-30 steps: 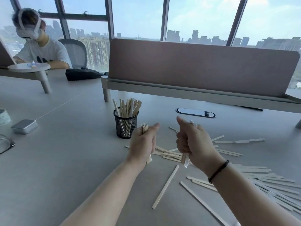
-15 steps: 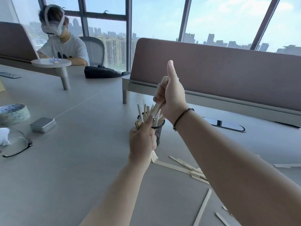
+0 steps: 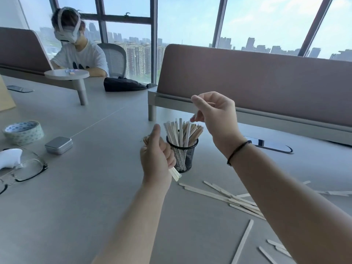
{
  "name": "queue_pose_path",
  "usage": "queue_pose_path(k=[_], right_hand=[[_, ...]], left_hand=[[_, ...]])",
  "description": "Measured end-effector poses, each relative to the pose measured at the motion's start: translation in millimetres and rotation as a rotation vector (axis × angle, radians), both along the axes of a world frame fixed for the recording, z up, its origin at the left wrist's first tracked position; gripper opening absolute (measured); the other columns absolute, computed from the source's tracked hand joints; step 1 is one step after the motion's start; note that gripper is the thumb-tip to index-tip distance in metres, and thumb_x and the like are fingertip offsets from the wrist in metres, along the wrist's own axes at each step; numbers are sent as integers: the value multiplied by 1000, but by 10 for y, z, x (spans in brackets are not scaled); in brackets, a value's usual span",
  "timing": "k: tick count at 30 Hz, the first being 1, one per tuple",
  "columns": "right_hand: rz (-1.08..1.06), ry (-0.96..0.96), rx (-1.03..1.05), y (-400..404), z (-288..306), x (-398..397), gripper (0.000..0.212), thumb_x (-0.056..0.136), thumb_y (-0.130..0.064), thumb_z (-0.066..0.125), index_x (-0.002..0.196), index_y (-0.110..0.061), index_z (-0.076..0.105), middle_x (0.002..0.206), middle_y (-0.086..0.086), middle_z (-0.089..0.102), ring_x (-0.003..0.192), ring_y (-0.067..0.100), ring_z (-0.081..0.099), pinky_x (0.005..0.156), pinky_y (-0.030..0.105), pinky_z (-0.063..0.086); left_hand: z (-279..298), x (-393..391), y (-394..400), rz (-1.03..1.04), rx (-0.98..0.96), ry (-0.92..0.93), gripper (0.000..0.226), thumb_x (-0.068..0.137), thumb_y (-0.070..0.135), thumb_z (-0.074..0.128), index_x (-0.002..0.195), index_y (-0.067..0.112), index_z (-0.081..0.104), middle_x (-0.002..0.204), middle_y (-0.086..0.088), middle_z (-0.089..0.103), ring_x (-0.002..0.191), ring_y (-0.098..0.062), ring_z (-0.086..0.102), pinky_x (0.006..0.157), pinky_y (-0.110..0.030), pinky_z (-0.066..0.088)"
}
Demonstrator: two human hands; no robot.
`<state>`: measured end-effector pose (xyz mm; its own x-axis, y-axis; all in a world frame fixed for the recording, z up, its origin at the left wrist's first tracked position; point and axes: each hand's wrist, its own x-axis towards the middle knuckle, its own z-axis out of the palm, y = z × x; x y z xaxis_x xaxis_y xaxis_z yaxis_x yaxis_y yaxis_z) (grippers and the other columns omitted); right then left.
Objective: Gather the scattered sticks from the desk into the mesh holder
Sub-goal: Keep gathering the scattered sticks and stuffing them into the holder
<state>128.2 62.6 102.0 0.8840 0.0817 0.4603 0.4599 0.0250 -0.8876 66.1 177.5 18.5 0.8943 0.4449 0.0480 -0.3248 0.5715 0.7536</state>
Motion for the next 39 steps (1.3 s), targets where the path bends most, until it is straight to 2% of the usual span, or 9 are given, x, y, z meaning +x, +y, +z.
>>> queue_pose_path(k=[3, 7, 13, 20, 26, 30, 33, 36, 39], right_hand=[[-42, -31, -67, -409, -179, -282, 21, 89, -16, 72, 69, -21, 66, 48, 5, 59, 49, 25, 59, 61, 36, 49], [-51, 97, -57, -1003, -541, -719, 21, 85, -20, 75, 67, -16, 66, 47, 14, 55, 46, 23, 52, 54, 28, 35], [19, 233, 50, -1484, -629, -1120, 65, 51, -66, 84, 69, -6, 64, 41, 4, 29, 37, 22, 38, 62, 48, 35], [59, 294, -99, -1556, -834, -1283, 37, 68, -43, 74, 65, -9, 63, 41, 10, 42, 40, 24, 41, 49, 27, 30], [79, 292, -94, -1525, -898, -1290, 31, 80, -29, 78, 67, -5, 63, 42, 7, 41, 37, 23, 42, 52, 32, 36], [69, 303, -91, -1529, -869, -1315, 25, 86, -19, 73, 68, -3, 66, 44, 5, 47, 39, 24, 43, 53, 31, 40], [57, 291, -49, -1566, -800, -1342, 28, 82, -22, 73, 70, 2, 64, 45, 4, 46, 43, 25, 42, 47, 26, 40], [18, 260, -54, -1668, -774, -1364, 25, 86, -17, 71, 68, -1, 64, 41, 2, 41, 41, 24, 43, 47, 25, 37], [-35, 223, -104, -1831, -828, -1342, 25, 87, -16, 72, 68, -2, 64, 46, 6, 44, 44, 21, 45, 49, 26, 37]], left_hand=[[61, -16, 38, -1, -14, -17, 62, 95, 53, 51, 56, 22, 15, 50, 1, 6, 43, -16, 5, 45, -26, 5], [319, -25, 18, 8, -38, -71, 62, 92, 66, 41, 65, 20, 10, 53, 0, 6, 45, -17, 3, 45, -28, 4], [977, 273, -100, 52, 90, -109, 56, 93, 63, 34, 67, 18, 13, 55, -1, 11, 48, -19, 6, 45, -27, 8], [793, 728, -293, 113, 341, 81, 38, 89, 32, 37, 55, 22, 22, 50, 1, 18, 42, -17, 14, 50, -29, 9], [553, 812, -302, 179, 493, 157, 30, 83, 11, 35, 54, 16, 34, 44, 0, 27, 35, -16, 24, 45, -19, 18], [490, 832, -288, 152, 898, 221, 21, 80, 7, 34, 79, 16, 53, 43, 0, 49, 44, -21, 47, 54, -33, 43], [428, 754, -273, 117, 1231, 160, 31, 88, 2, 34, 90, 13, 63, 65, -5, 63, 69, -17, 66, 71, -37, 55], [427, 669, -217, 236, 1694, 32, 29, 92, 6, 43, 103, 7, 69, 106, -10, 69, 107, -30, 58, 85, -39, 50], [476, 625, -246, 394, 1840, -87, 32, 91, 12, 45, 112, 10, 69, 116, -9, 68, 112, -34, 54, 89, -41, 48]])
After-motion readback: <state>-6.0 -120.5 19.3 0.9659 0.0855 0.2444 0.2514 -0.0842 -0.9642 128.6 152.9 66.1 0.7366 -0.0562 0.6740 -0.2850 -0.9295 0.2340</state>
